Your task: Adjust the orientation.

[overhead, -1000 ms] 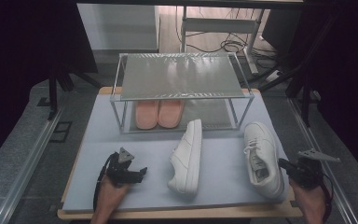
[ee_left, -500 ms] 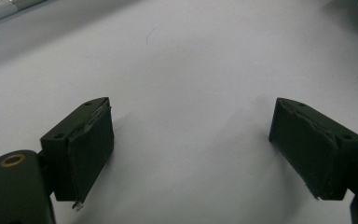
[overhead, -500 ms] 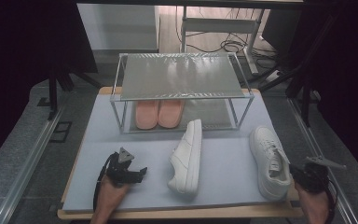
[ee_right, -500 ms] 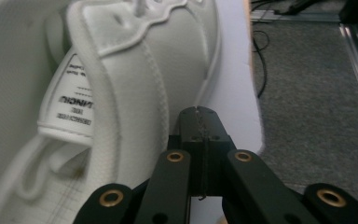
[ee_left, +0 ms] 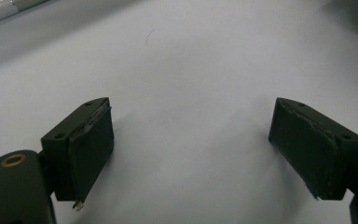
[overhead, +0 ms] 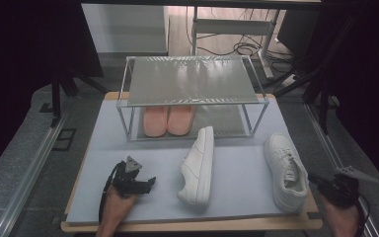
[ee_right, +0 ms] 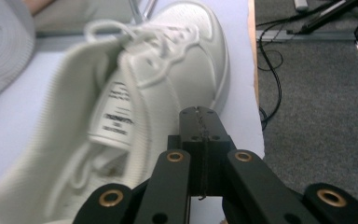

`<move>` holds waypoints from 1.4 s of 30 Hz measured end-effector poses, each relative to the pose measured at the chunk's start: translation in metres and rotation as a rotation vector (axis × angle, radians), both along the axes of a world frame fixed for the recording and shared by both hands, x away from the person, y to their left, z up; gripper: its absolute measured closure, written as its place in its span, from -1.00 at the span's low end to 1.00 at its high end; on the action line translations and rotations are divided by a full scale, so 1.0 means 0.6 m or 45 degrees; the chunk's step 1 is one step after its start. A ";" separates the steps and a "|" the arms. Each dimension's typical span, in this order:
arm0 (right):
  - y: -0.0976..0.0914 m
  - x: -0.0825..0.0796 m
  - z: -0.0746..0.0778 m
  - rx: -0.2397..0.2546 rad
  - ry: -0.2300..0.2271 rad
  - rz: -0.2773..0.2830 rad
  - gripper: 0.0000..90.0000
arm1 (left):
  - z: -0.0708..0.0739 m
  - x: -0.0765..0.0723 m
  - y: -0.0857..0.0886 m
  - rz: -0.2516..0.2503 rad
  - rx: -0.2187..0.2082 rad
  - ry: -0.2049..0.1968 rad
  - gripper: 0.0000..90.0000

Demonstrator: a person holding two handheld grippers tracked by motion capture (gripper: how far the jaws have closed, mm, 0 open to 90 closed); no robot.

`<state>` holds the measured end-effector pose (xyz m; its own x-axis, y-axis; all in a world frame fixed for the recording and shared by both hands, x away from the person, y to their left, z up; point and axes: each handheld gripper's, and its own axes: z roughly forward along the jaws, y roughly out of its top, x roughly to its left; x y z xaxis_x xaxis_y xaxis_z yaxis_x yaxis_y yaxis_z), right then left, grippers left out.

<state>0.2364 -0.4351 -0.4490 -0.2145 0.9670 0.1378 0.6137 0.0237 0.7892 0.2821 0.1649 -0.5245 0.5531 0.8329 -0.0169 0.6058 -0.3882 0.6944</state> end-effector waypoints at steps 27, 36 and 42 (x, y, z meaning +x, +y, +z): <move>0.108 0.006 0.041 -0.001 -0.056 0.239 1.00 | 0.000 0.000 0.000 -0.001 0.003 -0.001 -0.68; 0.159 0.017 0.037 -0.011 -0.046 0.346 1.00 | 0.000 -0.001 0.000 -0.001 0.003 -0.001 -0.68; 0.191 0.027 0.030 -0.024 -0.028 0.411 1.00 | 0.000 -0.001 0.000 -0.001 0.003 -0.001 -0.68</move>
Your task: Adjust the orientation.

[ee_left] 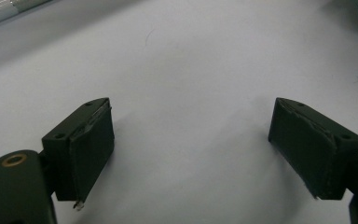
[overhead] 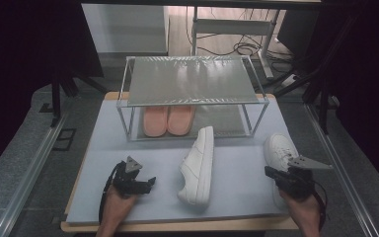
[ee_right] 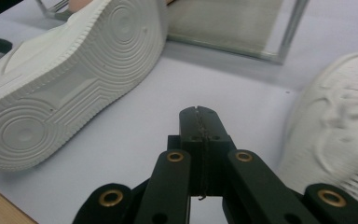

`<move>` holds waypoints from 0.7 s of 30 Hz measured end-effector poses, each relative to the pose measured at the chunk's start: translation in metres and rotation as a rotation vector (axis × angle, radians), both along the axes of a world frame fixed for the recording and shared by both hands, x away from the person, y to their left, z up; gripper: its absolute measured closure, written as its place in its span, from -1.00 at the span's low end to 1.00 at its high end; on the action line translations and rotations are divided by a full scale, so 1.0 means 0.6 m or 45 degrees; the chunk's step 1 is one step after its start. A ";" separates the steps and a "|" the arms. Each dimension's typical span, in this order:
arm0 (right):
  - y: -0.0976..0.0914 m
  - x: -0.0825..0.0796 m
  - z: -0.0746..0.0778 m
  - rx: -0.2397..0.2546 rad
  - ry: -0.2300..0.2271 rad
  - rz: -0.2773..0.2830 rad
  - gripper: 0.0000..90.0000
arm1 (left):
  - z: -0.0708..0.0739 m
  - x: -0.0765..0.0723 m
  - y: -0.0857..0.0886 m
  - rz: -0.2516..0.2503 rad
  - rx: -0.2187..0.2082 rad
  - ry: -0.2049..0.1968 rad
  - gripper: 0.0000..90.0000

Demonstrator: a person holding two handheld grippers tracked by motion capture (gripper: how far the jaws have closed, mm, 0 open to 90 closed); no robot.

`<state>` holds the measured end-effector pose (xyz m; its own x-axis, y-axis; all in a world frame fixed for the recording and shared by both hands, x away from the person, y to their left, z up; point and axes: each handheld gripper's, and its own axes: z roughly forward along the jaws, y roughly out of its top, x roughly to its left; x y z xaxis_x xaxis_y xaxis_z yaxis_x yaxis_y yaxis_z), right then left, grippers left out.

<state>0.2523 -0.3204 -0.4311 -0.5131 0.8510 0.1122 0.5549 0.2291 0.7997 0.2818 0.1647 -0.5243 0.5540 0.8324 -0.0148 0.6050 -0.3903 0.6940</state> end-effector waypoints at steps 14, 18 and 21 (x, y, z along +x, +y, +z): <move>0.080 0.022 -0.015 0.000 0.003 0.154 1.00 | 0.000 0.000 0.000 0.001 -0.002 0.002 -0.68; 0.101 0.026 -0.016 0.007 -0.003 0.198 1.00 | 0.000 0.000 0.000 0.001 -0.002 0.002 -0.68; 0.117 0.029 -0.019 0.010 0.005 0.233 1.00 | 0.000 0.000 0.000 0.001 -0.002 0.002 -0.68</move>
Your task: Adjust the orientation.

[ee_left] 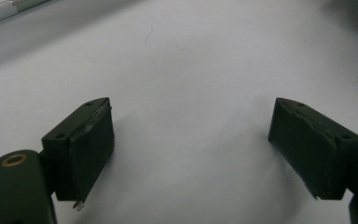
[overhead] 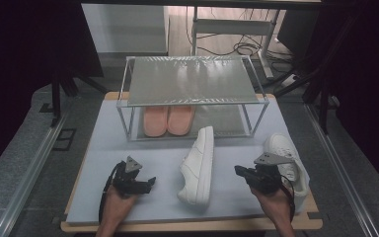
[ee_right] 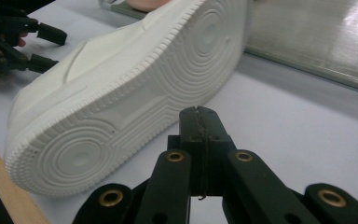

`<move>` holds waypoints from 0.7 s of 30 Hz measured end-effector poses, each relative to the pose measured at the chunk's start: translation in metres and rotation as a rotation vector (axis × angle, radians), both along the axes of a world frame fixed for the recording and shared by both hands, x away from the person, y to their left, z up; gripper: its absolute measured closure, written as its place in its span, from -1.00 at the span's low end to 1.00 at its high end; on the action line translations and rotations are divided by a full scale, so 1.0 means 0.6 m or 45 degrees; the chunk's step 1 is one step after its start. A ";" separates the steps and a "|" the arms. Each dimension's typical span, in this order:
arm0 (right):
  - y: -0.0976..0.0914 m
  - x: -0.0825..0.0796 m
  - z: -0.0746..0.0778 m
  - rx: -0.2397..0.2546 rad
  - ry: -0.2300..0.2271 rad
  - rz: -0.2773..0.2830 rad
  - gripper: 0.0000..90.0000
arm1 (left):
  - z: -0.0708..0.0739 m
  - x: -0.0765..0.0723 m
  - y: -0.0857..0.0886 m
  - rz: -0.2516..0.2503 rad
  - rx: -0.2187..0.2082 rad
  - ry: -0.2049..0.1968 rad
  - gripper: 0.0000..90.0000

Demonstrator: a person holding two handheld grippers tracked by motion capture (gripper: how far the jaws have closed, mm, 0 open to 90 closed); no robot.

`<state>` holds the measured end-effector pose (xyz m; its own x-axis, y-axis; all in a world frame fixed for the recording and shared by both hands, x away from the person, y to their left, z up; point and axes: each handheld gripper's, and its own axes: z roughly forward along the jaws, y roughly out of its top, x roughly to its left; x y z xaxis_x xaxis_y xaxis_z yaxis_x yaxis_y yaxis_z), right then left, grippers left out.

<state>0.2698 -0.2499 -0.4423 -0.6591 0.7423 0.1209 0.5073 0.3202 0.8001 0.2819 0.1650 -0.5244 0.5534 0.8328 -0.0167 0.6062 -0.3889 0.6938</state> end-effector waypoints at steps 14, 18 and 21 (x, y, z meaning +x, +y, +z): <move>0.067 0.023 0.000 0.002 0.007 0.120 1.00 | 0.000 0.000 0.000 -0.002 -0.001 0.001 -0.68; 0.079 0.026 0.004 0.002 0.000 0.141 1.00 | 0.000 0.000 -0.001 0.004 -0.008 -0.001 -0.68; 0.088 0.028 0.006 0.002 -0.001 0.161 1.00 | 0.000 0.000 0.000 0.003 -0.005 -0.002 -0.68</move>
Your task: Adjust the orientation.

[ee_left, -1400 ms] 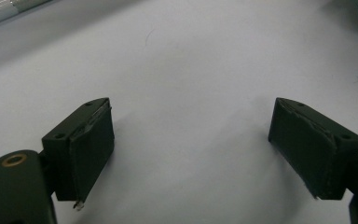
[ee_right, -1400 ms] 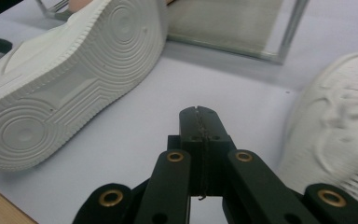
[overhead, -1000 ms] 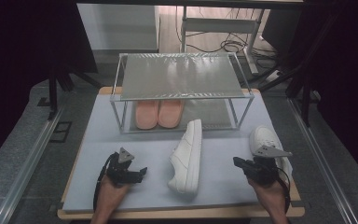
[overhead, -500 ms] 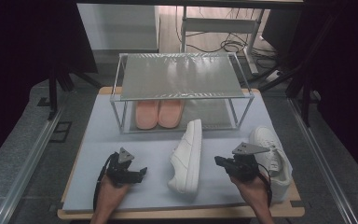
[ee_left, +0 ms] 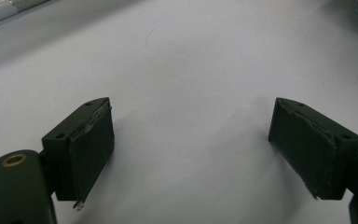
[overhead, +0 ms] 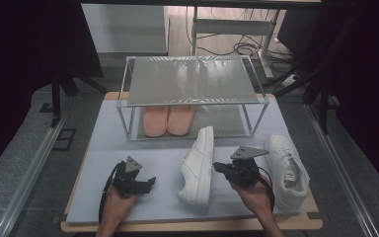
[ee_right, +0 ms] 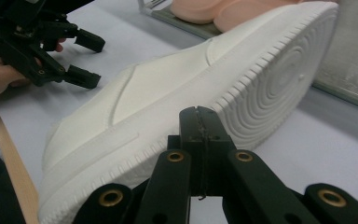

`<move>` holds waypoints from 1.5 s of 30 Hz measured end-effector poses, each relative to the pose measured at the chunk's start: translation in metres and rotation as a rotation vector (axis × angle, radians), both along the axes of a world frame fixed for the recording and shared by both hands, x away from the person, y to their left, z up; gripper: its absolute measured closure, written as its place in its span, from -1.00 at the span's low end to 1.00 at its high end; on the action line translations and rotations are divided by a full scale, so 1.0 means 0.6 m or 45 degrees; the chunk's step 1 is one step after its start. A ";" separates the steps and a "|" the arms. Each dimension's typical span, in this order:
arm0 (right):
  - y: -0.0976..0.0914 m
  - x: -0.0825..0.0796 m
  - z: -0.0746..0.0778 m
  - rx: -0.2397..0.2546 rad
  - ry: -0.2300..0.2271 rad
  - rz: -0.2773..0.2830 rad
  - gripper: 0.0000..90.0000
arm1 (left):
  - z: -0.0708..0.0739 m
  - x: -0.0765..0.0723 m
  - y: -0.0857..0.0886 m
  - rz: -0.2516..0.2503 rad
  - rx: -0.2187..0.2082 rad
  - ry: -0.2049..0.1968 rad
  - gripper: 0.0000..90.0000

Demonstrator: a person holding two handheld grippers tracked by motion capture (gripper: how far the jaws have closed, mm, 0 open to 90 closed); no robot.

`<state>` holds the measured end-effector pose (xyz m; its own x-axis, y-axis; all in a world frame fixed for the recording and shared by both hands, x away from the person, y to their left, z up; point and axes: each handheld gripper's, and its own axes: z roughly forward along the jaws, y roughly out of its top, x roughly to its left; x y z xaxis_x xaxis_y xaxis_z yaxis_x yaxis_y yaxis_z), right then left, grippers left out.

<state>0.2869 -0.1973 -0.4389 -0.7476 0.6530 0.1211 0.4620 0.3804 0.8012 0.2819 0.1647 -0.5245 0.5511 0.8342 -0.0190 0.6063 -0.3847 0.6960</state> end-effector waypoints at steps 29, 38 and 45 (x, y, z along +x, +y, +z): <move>0.030 -0.008 -0.011 0.000 0.017 0.078 1.00 | 0.000 0.000 0.000 -0.002 0.002 -0.002 -0.68; 0.010 -0.020 -0.014 0.000 0.015 0.046 1.00 | 0.000 0.000 0.000 -0.006 0.004 -0.002 -0.67; 0.000 -0.027 -0.013 -0.013 0.006 0.017 1.00 | 0.000 0.000 0.000 -0.006 0.004 -0.002 -0.67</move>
